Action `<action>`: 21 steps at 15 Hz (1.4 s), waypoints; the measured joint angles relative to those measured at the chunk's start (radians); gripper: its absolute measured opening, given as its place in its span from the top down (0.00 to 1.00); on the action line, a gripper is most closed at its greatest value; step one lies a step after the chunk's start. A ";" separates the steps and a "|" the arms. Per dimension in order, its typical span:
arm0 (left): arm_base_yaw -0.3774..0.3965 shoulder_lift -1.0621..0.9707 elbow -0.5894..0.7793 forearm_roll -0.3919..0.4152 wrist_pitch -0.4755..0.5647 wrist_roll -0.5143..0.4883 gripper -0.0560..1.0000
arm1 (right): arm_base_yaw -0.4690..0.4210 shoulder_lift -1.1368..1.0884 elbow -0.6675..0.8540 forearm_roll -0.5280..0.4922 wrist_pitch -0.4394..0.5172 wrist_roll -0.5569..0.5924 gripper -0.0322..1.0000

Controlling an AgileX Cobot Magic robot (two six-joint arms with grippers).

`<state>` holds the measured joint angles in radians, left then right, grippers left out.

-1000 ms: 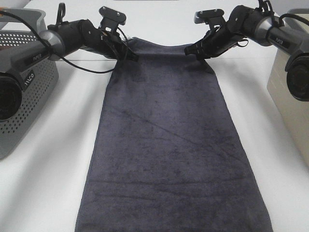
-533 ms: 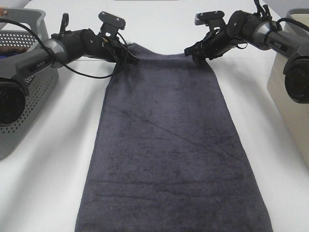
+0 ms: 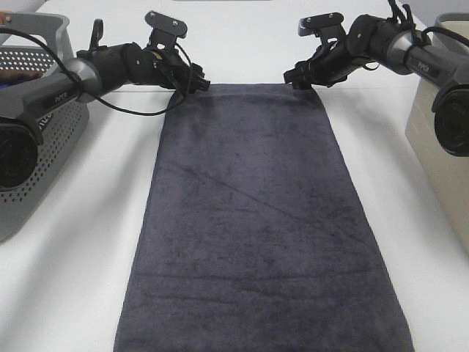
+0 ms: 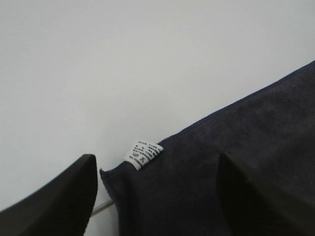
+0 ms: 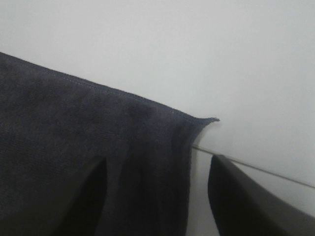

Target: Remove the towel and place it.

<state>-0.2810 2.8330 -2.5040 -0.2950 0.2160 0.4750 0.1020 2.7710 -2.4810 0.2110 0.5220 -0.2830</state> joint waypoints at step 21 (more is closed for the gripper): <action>0.247 -0.781 0.196 0.310 0.998 -0.554 0.13 | -0.030 -1.032 0.496 -0.175 0.697 0.203 0.24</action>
<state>-0.0340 2.0520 -2.3080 0.0150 1.2140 -0.0790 0.0720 1.7390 -1.9850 0.0360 1.2190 -0.0800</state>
